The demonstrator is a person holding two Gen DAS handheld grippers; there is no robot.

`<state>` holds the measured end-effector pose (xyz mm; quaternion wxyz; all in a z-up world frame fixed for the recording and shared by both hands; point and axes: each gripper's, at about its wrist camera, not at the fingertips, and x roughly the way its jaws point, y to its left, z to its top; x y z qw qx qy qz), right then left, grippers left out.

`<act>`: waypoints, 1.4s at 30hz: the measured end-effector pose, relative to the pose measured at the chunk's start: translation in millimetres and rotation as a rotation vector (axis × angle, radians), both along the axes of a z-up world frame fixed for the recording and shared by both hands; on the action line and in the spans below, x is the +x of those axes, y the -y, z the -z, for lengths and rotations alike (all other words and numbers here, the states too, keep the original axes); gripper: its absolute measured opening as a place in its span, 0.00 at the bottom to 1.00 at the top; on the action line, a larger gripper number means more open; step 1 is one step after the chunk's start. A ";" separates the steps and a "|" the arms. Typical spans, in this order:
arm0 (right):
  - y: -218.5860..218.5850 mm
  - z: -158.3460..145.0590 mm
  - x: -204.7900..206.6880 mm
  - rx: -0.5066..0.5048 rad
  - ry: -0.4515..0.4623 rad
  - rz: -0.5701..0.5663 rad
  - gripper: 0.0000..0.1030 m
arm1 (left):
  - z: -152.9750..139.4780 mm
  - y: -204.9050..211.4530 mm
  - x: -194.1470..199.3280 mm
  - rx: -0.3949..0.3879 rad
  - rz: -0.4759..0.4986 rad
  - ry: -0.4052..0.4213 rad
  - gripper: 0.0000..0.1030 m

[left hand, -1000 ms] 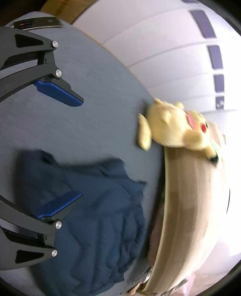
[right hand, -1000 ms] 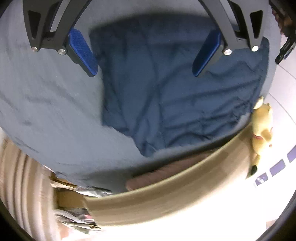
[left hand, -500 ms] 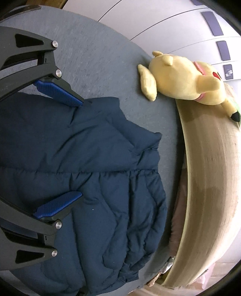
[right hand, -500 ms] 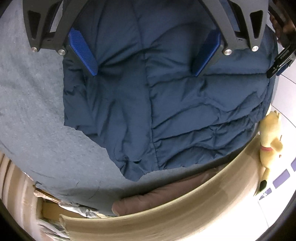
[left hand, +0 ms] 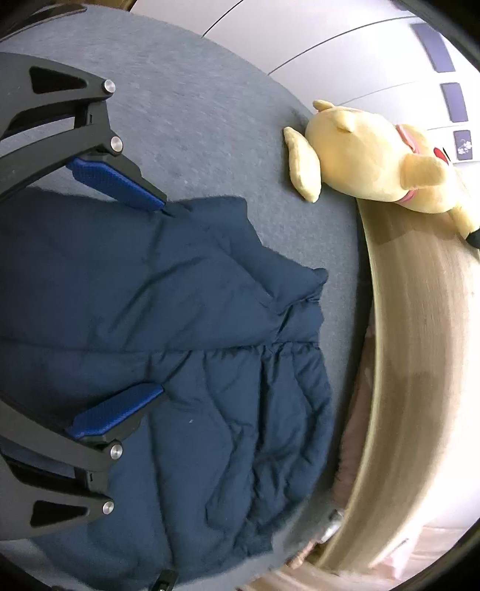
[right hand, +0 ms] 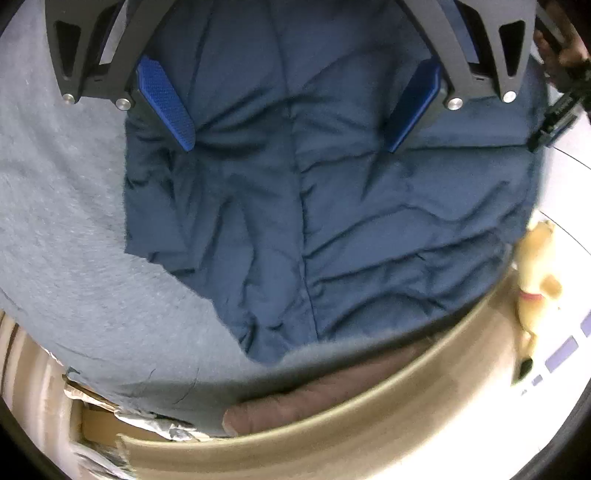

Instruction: Fold large clothes

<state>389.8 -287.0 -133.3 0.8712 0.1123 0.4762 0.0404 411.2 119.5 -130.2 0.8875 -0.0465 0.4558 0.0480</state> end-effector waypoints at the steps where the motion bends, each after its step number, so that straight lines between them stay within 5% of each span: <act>1: 9.1 -9.4 -10.6 0.051 0.037 0.010 1.00 | -8.5 -7.6 -9.9 -0.047 0.011 0.031 0.92; 6: 73.2 -23.3 -76.4 0.265 0.105 0.161 1.00 | -22.8 -74.0 -72.2 -0.289 -0.059 0.151 0.93; 8: 97.2 -12.4 -99.8 0.330 0.091 0.234 1.00 | -6.1 -101.0 -89.9 -0.401 -0.106 0.118 0.93; 13: 116.5 35.5 -111.5 0.488 -0.043 0.283 1.00 | 24.1 -103.7 -104.5 -0.536 -0.097 0.064 0.93; 20: 95.6 46.7 -86.5 0.554 -0.099 0.288 0.98 | 41.6 -77.2 -90.0 -0.524 -0.129 -0.024 0.93; 22: 91.5 41.6 -78.5 0.523 -0.086 0.276 0.52 | 38.9 -70.6 -87.9 -0.471 -0.112 -0.048 0.59; 23: 88.5 37.8 -74.4 0.488 -0.095 0.265 0.39 | 36.7 -68.9 -86.6 -0.466 -0.107 -0.069 0.54; 25: 76.7 17.6 -76.8 0.412 -0.058 0.219 0.26 | 24.4 -68.5 -89.3 -0.438 -0.105 -0.053 0.26; 28: 63.0 -19.3 -93.9 0.319 0.051 0.161 0.22 | 3.5 -66.4 -106.3 -0.392 -0.093 0.011 0.08; 30: 59.7 -15.9 -98.2 0.272 0.045 0.152 0.23 | 8.0 -64.5 -116.6 -0.378 -0.099 0.008 0.11; 32: 59.5 8.8 -90.4 0.232 -0.043 0.161 0.33 | 20.2 -62.7 -115.8 -0.374 -0.094 -0.018 0.29; 33: 61.3 26.4 -85.8 0.246 -0.099 0.171 0.55 | 23.9 -64.9 -117.3 -0.395 -0.093 -0.020 0.50; 34: 65.1 32.7 -86.3 0.274 -0.105 0.184 0.66 | 22.2 -69.5 -119.5 -0.424 -0.094 -0.007 0.69; 35: 70.0 33.1 -89.5 0.290 -0.080 0.206 0.76 | 17.4 -75.2 -122.0 -0.441 -0.097 0.021 0.75; 39: 89.7 9.7 -92.1 0.263 0.033 0.200 0.83 | -6.9 -102.0 -114.2 -0.430 -0.096 0.136 0.87; 42: 99.7 3.0 -65.6 0.304 0.032 0.158 0.87 | -4.7 -112.3 -74.9 -0.488 -0.035 0.107 0.89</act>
